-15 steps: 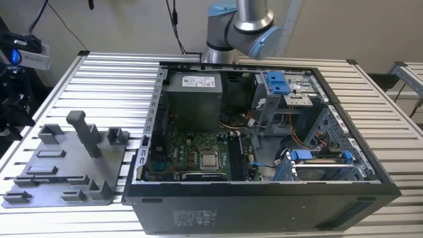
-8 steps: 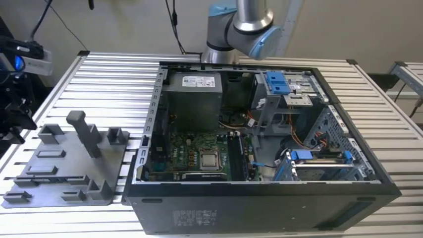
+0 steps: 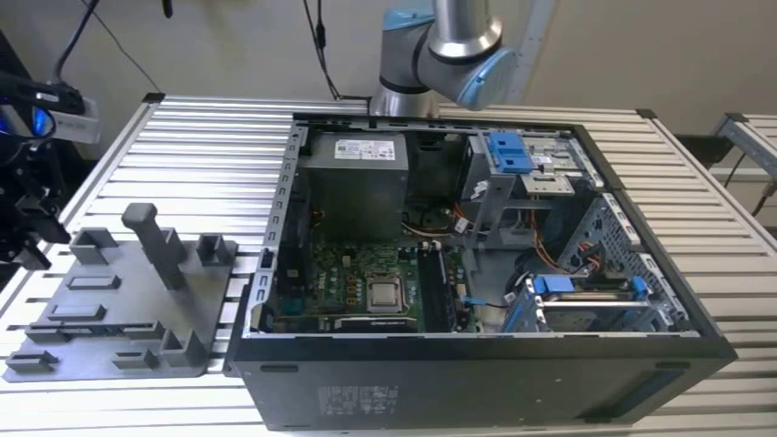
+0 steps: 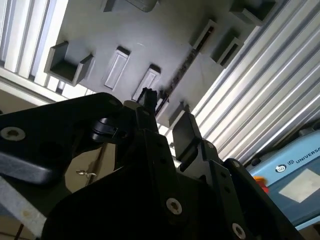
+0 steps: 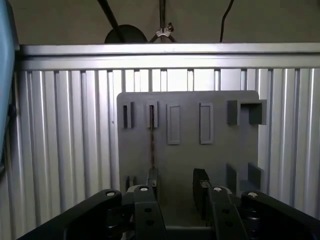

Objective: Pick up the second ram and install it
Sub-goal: 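Pick up the second ram and move it above second insertion slot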

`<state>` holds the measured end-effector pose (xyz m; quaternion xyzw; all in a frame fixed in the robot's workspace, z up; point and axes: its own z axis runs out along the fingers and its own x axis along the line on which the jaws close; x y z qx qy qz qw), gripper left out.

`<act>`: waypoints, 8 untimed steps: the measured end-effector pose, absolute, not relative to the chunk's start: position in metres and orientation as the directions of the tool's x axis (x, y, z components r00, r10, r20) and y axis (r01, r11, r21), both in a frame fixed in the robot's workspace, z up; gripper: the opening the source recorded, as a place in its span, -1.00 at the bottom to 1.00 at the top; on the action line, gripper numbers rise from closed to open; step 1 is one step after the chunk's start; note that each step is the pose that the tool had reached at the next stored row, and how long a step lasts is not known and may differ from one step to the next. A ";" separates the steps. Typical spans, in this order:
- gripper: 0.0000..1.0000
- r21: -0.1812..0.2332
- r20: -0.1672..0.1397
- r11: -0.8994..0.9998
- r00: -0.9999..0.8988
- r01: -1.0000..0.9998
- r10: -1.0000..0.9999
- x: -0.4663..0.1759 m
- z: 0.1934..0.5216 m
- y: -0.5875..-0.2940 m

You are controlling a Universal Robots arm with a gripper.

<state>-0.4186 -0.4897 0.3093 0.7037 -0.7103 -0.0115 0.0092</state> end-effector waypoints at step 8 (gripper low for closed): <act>-0.16 0.029 -0.003 -0.001 0.001 -1.000 -1.000 -0.419 0.307 -0.490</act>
